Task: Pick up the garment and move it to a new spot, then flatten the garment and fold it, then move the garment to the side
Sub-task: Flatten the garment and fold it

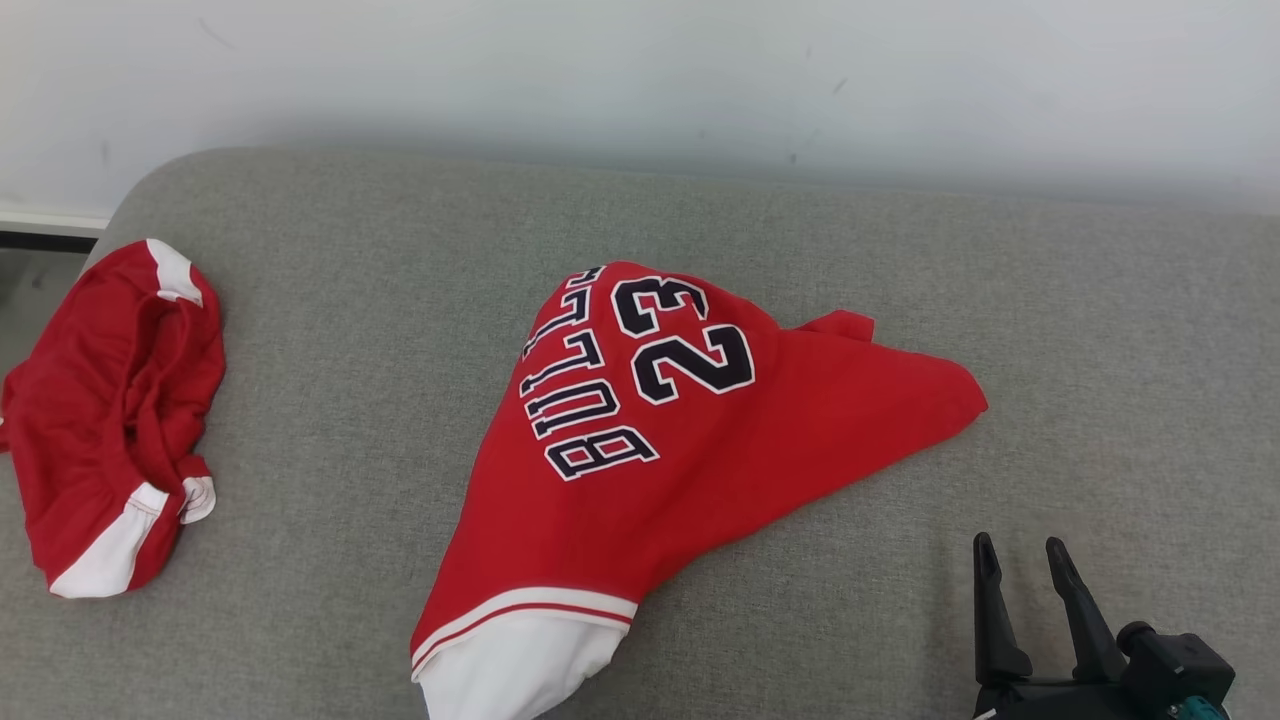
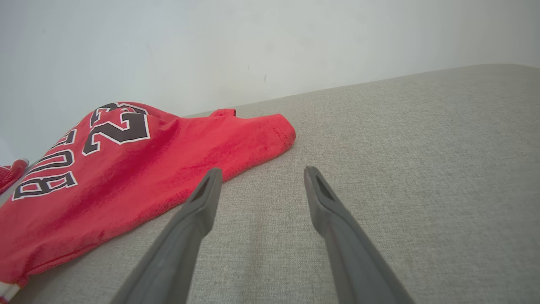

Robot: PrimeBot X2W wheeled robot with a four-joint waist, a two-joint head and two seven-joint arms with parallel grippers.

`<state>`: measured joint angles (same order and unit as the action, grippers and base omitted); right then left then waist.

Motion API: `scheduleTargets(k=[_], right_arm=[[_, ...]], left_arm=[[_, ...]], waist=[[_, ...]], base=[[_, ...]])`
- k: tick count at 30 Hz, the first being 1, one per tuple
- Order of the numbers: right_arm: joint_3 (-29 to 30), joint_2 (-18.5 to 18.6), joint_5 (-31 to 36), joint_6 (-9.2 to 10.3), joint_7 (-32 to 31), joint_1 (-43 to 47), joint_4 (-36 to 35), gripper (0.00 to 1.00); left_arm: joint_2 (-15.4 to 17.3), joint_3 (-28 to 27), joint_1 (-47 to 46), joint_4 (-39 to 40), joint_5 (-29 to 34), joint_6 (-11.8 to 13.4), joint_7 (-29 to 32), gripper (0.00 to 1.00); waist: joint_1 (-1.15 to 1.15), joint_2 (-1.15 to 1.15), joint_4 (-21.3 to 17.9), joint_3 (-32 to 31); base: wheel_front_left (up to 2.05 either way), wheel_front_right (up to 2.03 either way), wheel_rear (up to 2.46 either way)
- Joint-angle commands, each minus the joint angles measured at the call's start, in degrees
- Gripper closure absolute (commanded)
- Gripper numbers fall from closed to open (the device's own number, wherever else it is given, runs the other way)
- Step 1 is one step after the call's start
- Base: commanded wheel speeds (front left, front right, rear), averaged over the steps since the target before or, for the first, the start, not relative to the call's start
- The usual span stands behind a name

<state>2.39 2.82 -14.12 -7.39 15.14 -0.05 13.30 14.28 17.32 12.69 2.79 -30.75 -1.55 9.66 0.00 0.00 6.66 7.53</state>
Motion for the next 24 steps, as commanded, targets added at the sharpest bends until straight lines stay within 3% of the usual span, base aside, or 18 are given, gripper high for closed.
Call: scheduleTargets(k=[1,8,9,10,19,24], right_arm=[[0.1,0.1,0.2,-0.2,0.1,-0.9,-0.1,0.0],[0.5,0.1,0.6,-0.2,0.1,-0.7,0.3,0.0],[0.6,0.1,0.6,-0.2,0.1,-0.6,0.3,0.0],[0.7,0.1,0.6,-0.2,0.1,-0.6,0.3,0.0],[1.2,0.1,0.8,-0.2,0.1,-0.6,0.4,0.0],[1.8,0.1,3.1,-0.2,0.1,-2.4,1.8,0.0]], left_arm=[[0.1,-0.4,0.4,-0.5,-0.4,0.1,0.1,1.0],[0.8,-1.6,-0.4,-4.9,1.6,1.6,-3.5,1.0],[0.6,-2.0,-0.8,-5.4,1.5,1.7,-4.5,0.84],[0.6,-2.1,-1.0,-5.9,1.8,1.7,-5.3,0.0],[1.0,-5.8,-2.6,-8.2,4.0,3.1,-16.3,0.0],[-0.3,-6.0,-4.8,-9.5,5.9,3.1,-22.8,0.0]], waist=[[0.0,0.0,0.4,0.4],[0.0,0.0,0.7,0.3],[0.0,0.0,0.8,0.3],[0.0,0.0,1.0,0.2],[0.0,0.0,2.3,-0.8],[0.0,0.0,3.0,-1.7]], base=[[0.0,0.0,0.0],[0.0,0.0,0.0],[0.0,0.0,0.0],[0.0,0.0,0.0],[0.0,0.0,0.0],[0.0,0.0,0.0]])
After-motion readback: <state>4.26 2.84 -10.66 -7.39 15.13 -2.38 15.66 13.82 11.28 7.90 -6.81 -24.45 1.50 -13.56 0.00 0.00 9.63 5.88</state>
